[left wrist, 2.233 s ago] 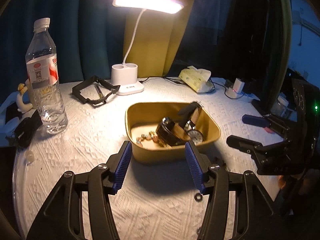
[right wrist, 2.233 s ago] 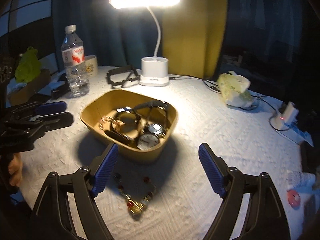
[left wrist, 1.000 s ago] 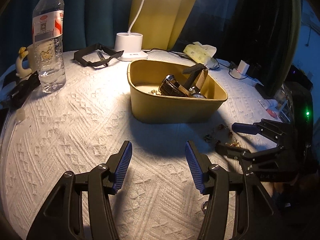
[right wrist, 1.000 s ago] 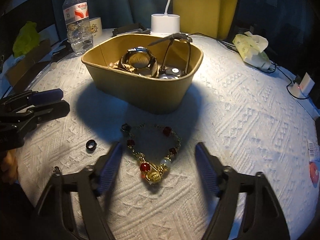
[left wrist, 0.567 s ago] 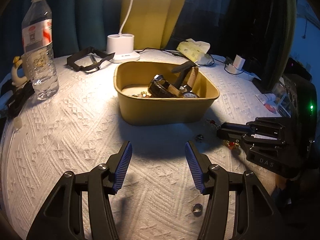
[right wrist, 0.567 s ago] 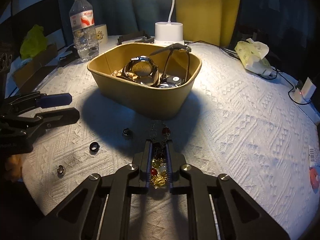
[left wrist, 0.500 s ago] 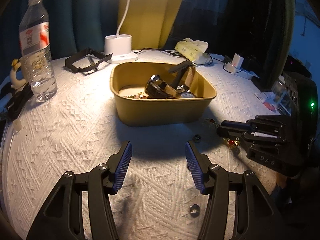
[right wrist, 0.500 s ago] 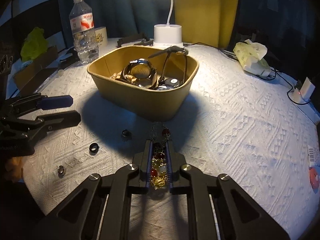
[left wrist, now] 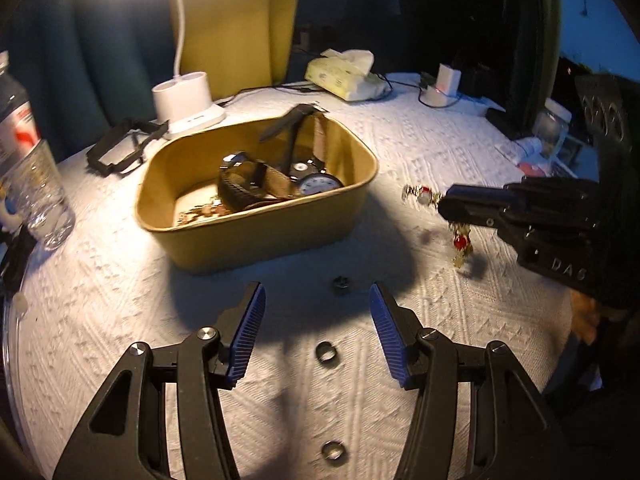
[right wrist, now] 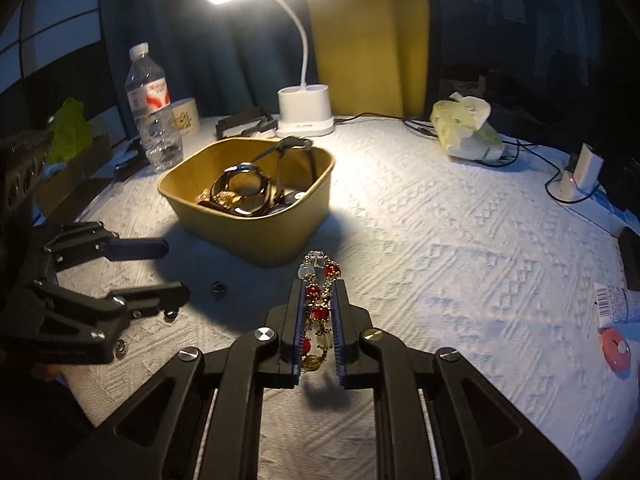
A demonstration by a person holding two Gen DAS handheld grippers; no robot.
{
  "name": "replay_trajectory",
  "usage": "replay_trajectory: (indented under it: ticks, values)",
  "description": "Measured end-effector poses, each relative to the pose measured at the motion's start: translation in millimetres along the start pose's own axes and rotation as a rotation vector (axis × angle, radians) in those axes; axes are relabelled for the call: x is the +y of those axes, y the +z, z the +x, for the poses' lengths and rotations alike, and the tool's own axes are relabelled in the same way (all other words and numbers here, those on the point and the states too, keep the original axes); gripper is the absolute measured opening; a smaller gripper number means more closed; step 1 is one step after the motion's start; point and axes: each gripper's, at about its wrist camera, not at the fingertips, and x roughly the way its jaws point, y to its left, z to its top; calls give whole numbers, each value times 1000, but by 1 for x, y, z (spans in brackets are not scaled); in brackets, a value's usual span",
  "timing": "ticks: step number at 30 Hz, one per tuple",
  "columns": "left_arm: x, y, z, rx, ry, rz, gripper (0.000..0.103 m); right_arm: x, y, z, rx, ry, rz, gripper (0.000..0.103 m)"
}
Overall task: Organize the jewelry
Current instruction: 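Grasp a small dark ring with the left gripper while the right gripper lifts the bracelet toward the box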
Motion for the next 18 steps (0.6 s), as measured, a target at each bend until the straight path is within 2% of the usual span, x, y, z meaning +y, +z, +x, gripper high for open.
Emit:
replay_trajectory:
  ticks: [4, 6, 11, 13, 15, 18]
  values:
    - [-10, 4, 12, 39, -4, 27, 48, -11, 0, -4, -26, 23, 19, 12]
    - [-13, 6, 17, 61, -6, 37, 37, -13, 0, -5, -36, 32, 18, 12]
    - [-17, 10, 30, 102, -2, 48, 27, -16, 3, -5, -59, 58, 17, 12]
    - [-19, 12, 31, 102, 0, 53, 24, -17, 3, -5, -65, 66, 18, 12]
    - [-20, 13, 32, 100, -1, 62, 15, -17, 2, -5, -68, 70, 20, 12]
    - [-22, 14, 33, 97, -1, 74, 15, -19, 2, -5, -71, 73, 24, 12]
